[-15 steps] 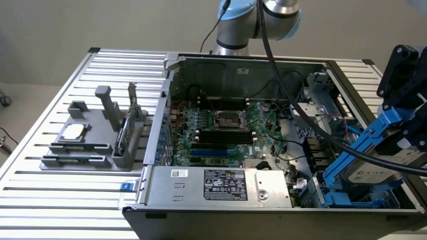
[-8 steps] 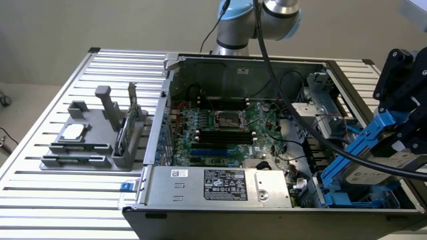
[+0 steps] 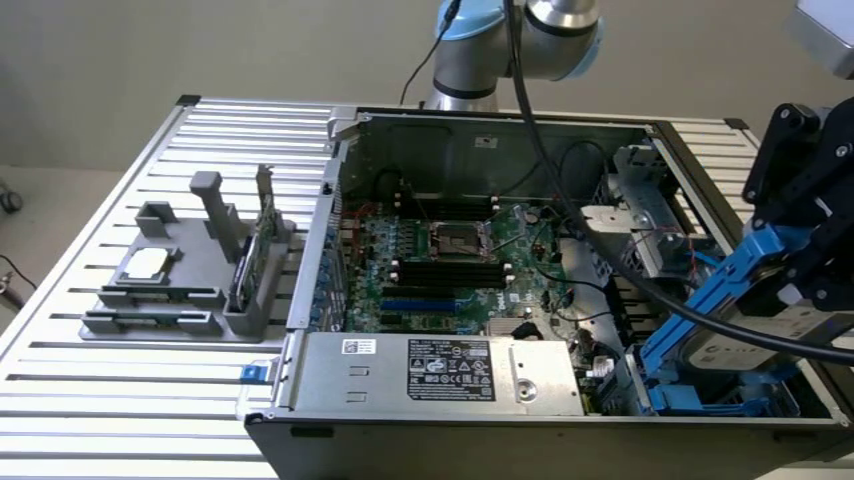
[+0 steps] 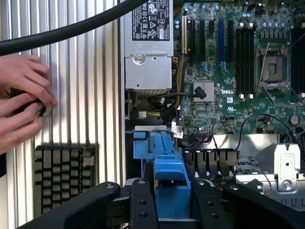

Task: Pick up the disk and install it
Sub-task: 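Pick up the disk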

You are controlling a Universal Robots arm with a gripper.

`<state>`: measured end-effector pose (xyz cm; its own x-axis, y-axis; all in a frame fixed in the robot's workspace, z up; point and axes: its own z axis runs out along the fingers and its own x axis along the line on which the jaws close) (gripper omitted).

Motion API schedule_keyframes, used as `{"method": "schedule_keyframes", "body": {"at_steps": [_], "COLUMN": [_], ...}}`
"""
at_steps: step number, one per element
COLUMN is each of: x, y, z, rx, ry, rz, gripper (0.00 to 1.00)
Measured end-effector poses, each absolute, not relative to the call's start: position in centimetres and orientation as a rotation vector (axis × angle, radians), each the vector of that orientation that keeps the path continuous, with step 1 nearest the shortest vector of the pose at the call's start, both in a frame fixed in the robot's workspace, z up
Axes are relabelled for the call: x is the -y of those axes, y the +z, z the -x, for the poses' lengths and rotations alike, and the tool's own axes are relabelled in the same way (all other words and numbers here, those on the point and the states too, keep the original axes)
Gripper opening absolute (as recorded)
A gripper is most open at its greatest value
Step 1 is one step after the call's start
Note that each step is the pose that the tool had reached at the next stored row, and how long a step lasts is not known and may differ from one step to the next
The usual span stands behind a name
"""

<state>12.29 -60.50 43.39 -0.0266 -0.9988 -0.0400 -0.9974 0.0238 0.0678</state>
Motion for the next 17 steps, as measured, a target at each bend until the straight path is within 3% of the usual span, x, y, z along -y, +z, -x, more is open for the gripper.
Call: {"method": "schedule_keyframes", "body": {"at_steps": [17], "x": [60.04], "y": [43.24], "z": [-12.16], "rx": [2.24], "ry": [-0.121], "rz": [-2.179], "gripper": [0.33]}}
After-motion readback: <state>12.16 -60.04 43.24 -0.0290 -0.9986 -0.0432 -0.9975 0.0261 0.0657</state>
